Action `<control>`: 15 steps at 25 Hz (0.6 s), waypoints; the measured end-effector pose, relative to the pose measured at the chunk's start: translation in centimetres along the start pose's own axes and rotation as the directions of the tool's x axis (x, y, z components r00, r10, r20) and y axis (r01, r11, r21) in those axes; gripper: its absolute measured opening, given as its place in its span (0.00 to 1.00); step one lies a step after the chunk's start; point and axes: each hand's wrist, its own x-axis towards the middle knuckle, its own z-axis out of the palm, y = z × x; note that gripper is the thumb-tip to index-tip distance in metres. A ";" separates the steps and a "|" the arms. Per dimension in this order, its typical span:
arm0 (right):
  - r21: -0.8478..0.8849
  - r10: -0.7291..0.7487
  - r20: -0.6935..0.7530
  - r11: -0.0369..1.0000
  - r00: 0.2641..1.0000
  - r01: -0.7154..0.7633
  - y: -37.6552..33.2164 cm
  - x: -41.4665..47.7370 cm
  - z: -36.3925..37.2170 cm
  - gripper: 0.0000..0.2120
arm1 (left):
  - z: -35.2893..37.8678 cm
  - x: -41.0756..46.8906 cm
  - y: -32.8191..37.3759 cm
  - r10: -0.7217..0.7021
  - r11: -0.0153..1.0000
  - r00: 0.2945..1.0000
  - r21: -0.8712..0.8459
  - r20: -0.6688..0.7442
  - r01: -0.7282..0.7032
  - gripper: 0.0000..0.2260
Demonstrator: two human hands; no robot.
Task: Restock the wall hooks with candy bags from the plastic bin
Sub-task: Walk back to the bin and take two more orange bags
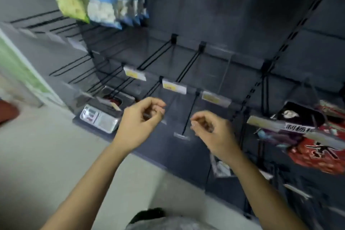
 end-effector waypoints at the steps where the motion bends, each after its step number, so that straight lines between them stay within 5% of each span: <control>1: -0.037 0.094 0.062 0.995 0.994 -0.092 2.5 -1.3 2.0 0.02 | 0.5 -1.9 -2.7 -0.132 0.990 0.991 0.037 -0.028 0.133 0.11; 6: -0.239 0.357 0.288 0.925 0.889 -0.294 10.5 -7.1 8.6 0.03 | 2.9 -11.7 -11.9 -0.628 0.766 0.776 0.131 -0.064 0.630 0.06; 10: -0.285 0.279 0.495 0.947 0.823 -0.150 12.0 -6.5 10.0 0.06 | 1.8 -17.3 -12.5 -0.734 0.636 0.607 0.006 -0.304 0.772 0.06; 15: -0.250 0.141 0.818 0.960 0.557 0.124 11.7 -6.0 12.9 0.07 | 4.3 -27.1 -10.1 -0.746 0.491 0.236 -0.274 -0.622 0.827 0.07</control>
